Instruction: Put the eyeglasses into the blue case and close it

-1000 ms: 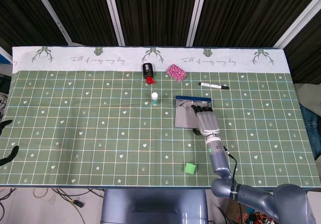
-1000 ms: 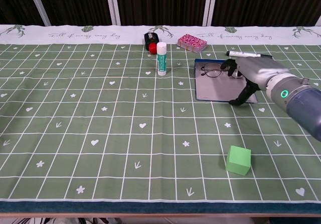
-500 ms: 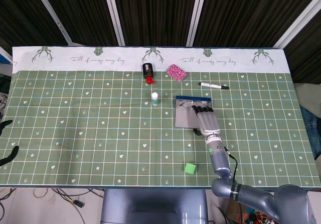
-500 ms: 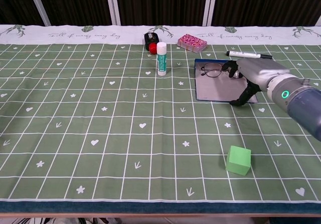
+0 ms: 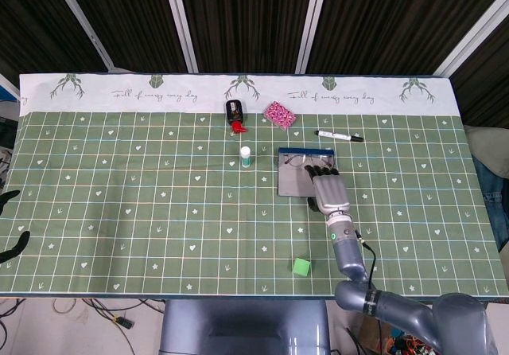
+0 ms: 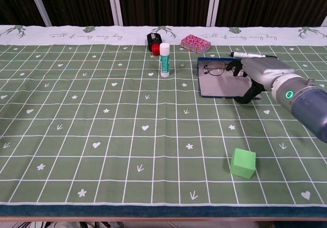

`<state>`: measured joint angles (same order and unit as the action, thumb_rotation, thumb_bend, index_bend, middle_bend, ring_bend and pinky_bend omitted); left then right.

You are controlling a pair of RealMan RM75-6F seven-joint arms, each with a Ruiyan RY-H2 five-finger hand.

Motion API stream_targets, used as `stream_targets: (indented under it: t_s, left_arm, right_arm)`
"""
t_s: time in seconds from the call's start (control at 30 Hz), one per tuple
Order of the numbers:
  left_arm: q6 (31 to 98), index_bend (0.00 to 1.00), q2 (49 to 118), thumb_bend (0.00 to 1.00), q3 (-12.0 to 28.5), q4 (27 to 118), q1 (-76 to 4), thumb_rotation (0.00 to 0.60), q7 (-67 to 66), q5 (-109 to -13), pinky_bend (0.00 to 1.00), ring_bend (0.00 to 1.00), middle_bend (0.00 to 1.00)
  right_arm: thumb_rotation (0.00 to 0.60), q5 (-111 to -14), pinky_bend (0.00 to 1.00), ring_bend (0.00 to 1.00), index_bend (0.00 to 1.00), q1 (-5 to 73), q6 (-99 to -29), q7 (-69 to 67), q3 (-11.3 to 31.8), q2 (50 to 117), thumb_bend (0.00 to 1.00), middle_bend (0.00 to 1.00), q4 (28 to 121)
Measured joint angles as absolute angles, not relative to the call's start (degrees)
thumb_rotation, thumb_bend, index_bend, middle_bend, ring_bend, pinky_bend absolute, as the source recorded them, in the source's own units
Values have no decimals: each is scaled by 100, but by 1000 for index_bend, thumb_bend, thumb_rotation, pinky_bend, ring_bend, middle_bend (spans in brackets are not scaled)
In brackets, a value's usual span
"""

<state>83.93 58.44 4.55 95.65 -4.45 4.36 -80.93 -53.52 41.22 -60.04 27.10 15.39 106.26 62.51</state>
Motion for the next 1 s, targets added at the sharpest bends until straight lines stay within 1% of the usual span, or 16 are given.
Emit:
stream_targets:
  t_s: [0.33,0.63,0.8,1.0]
  left_arm:
    - [8390,168,5836,315,454,9567,-445,600,439,-8095,0,0,0]
    - [8389,168,5827,315,454,9574,-443,600,442,-8088,0,0,0]
    - [8382,168,5820,315,458,9568,-444,600,456,-8081,0,0,0]
    - [8371,169,5813,315,457,9565,-447,600,469,-8078,0,0,0]
  right_arm:
    - [600,-5414,234,252,254,4190,-6027,2640,1696,10674,468,244,6175]
    - [600,-5321,234,254,277,4486,-5844,2628,2024,10744,468,247,5763]
    - [600,-5246,234,254,321,4707,-5718,2637,2208,10844,467,250,5343]
    - [600,-5136,234,254,383,4865,-5538,2656,2299,11016,458,248,4862]
